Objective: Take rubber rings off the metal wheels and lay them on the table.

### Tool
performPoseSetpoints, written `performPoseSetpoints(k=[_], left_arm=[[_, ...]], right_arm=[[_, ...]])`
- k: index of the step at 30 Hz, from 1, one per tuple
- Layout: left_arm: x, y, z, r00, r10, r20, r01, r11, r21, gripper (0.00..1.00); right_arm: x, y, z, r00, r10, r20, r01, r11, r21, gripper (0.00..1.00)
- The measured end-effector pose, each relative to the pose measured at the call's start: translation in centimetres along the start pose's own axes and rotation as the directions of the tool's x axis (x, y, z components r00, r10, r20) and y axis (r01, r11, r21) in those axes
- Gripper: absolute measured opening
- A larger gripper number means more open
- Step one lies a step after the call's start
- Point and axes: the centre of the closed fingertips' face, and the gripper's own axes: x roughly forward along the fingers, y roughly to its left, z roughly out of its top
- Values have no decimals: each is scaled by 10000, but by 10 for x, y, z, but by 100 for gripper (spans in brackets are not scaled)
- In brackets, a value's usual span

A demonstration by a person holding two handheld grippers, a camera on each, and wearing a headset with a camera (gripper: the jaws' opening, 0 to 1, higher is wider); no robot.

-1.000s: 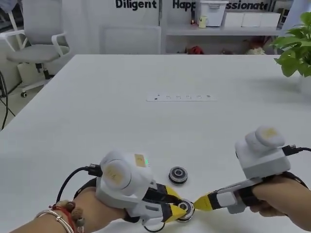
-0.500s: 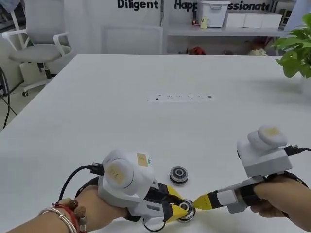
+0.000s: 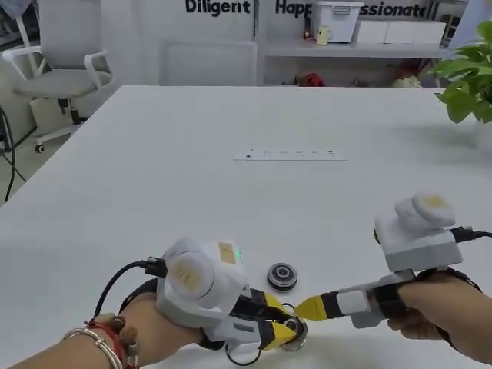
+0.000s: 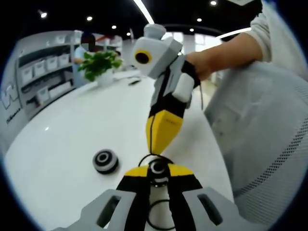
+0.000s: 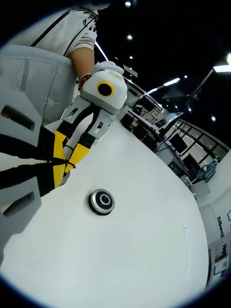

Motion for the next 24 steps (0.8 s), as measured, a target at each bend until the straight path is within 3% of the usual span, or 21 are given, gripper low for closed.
performPoseSetpoints(k=[5, 12, 18, 24], left_arm=[[0, 0, 0, 10000, 47, -33, -47, 10000, 16, 14], [1, 0, 1, 10000, 26, -67, -29, 9995, -321, 14], [-3, 1, 3, 9992, 10, -390, -7, 10000, 85, 18], [-14, 10, 11, 9998, 208, -48, -210, 9994, -277, 24]], right_arm=[[0, -10, -5, 9997, -214, -85, 216, 9995, 233, 0], [2, -10, -6, 9993, -346, -150, 349, 9993, 160, 0], [1, -12, -7, 9988, -445, -201, 448, 9989, 137, 0], [0, -13, -3, 9986, -529, -64, 530, 9985, 96, 0]])
